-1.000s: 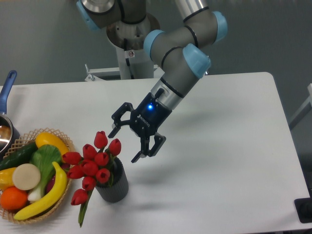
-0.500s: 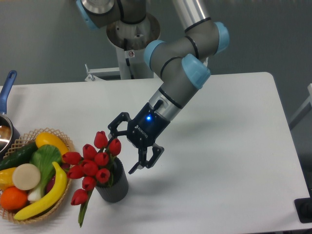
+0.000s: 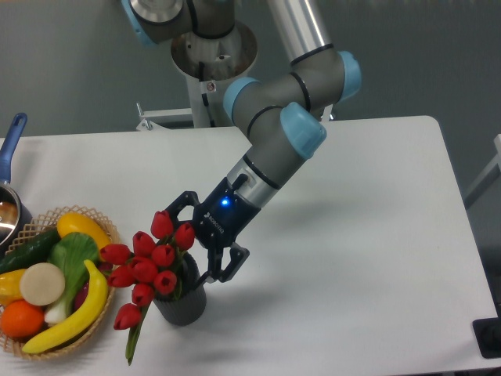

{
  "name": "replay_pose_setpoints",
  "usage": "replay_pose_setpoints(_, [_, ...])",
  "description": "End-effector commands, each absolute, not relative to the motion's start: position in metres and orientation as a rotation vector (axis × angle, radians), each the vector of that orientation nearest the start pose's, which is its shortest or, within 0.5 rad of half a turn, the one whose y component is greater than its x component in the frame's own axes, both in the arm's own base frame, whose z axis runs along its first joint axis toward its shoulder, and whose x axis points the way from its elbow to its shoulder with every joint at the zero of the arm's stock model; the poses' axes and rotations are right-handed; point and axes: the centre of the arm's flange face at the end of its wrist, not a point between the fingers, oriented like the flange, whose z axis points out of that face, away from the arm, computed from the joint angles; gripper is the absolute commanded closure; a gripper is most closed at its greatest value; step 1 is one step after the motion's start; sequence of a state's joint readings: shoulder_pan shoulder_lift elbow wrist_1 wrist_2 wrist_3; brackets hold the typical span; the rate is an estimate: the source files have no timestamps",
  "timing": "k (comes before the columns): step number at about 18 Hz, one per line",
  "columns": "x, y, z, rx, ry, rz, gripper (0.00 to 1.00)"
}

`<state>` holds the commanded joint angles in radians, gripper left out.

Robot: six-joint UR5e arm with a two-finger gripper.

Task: Pick up the flowers from the vase
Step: 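Lower the open gripper around the tulip stems above the vase rim, then close the gripper on the tulip stems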

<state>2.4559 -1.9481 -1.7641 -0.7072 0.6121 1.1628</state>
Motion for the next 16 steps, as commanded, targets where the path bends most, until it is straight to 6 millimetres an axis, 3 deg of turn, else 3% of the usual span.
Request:
replay_pose_setpoints(4, [-0.325, 0.548, 0.321, -2.117, 0.472, -0.313, 0.00])
replay_pose_setpoints(10, [-0.327, 0.550, 0.316, -2.120, 0.469, -0.319, 0.28])
replay_pose_setpoints(16, [-0.330, 0.553, 0.309, -2.121, 0.465, -0.330, 0.41])
